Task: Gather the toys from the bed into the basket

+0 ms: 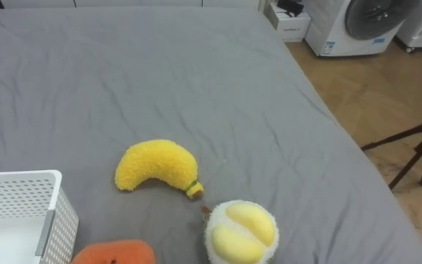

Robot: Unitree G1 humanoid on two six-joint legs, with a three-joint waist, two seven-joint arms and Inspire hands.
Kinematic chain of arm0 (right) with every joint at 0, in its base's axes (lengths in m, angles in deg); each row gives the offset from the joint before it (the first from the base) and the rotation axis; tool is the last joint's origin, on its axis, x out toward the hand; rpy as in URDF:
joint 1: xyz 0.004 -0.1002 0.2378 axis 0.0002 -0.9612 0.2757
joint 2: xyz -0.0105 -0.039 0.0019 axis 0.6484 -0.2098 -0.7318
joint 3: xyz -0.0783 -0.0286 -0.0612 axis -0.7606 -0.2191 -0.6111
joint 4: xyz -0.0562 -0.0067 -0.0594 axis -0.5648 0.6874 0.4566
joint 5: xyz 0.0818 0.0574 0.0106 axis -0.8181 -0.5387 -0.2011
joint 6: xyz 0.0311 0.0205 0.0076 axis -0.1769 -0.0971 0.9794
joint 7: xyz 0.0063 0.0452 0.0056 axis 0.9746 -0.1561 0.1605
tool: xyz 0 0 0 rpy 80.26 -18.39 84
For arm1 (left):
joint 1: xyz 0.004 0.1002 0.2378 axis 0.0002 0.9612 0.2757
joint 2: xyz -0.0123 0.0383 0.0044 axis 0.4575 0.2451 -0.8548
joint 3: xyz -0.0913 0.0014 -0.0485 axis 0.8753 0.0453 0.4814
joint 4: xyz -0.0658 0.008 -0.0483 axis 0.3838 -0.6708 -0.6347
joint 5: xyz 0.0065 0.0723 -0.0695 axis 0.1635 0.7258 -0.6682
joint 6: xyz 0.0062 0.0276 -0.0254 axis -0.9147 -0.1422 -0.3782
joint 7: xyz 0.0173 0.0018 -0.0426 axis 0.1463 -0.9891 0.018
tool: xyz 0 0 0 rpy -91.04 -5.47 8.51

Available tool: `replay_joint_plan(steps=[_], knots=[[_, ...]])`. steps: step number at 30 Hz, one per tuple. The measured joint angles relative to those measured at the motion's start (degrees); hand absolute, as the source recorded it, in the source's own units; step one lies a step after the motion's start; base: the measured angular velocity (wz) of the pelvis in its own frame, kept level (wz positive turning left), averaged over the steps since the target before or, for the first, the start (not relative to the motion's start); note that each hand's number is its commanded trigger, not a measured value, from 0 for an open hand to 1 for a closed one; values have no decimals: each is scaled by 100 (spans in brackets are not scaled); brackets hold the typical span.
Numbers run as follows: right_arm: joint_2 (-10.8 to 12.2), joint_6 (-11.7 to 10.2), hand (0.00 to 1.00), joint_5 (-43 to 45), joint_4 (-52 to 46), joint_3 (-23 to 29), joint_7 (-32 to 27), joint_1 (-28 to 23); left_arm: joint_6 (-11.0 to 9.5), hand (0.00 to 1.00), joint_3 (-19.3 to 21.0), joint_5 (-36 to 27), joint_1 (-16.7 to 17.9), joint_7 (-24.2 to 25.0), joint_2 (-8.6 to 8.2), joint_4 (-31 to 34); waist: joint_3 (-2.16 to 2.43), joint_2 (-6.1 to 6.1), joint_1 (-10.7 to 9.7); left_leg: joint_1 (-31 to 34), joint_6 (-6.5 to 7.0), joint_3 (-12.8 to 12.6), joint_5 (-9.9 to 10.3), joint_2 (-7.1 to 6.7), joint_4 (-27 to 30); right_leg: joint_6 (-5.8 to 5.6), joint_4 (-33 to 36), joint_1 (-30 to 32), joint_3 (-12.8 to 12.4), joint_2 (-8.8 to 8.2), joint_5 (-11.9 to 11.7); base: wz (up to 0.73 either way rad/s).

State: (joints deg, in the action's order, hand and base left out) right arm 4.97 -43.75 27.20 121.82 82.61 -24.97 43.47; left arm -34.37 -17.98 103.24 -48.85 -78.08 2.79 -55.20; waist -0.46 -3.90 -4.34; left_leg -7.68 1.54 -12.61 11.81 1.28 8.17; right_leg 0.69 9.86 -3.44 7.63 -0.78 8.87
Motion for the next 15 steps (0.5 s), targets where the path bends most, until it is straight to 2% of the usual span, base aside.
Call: replay_joint_plan(steps=[3, 4, 5, 7, 11, 15], knots=[[4, -26, 0, -67, -819, -19, -264, 54, -7, 0, -13, 7, 63, -1, -16, 158, 25, -11, 35, 84, -1, -21, -1, 3, 3, 3, 23, 109, -9, 10, -3, -4], [6, -46, 0, -62, -1219, -19, -372, 57, -38, 0, -12, 20, 121, -1, -16, 248, 26, 14, 49, 109, -3, -74, -2, 9, 1, 3, 39, 151, -14, 10, -4, -9], [7, -99, 0, -63, -1631, -19, -488, 57, -84, 0, -11, 13, 156, -1, -16, 291, 2, 24, 95, 111, -3, -109, -2, 14, -3, 3, 60, 174, -15, 16, -4, -10], [6, -226, 0, -31, -2197, -63, -619, 61, -146, 0, -11, 14, 163, -1, -16, 301, 5, 25, 151, 134, -4, -127, -2, 15, -10, 2, 84, 221, -46, 11, -3, -7], [10, -410, 0, 240, -3185, -286, -618, 40, -192, 0, -12, 61, 216, -1, -17, 408, 14, 20, 172, 161, -4, -89, -2, 12, -7, 0, 75, 231, -26, 7, -2, 2], [12, -442, 0, 297, -3716, -457, -481, 37, -199, 0, -77, 62, 248, 5, -17, 424, 17, 49, 170, 160, -4, -86, -1, 13, -2, 1, 76, 214, -18, -3, -2, 0]])
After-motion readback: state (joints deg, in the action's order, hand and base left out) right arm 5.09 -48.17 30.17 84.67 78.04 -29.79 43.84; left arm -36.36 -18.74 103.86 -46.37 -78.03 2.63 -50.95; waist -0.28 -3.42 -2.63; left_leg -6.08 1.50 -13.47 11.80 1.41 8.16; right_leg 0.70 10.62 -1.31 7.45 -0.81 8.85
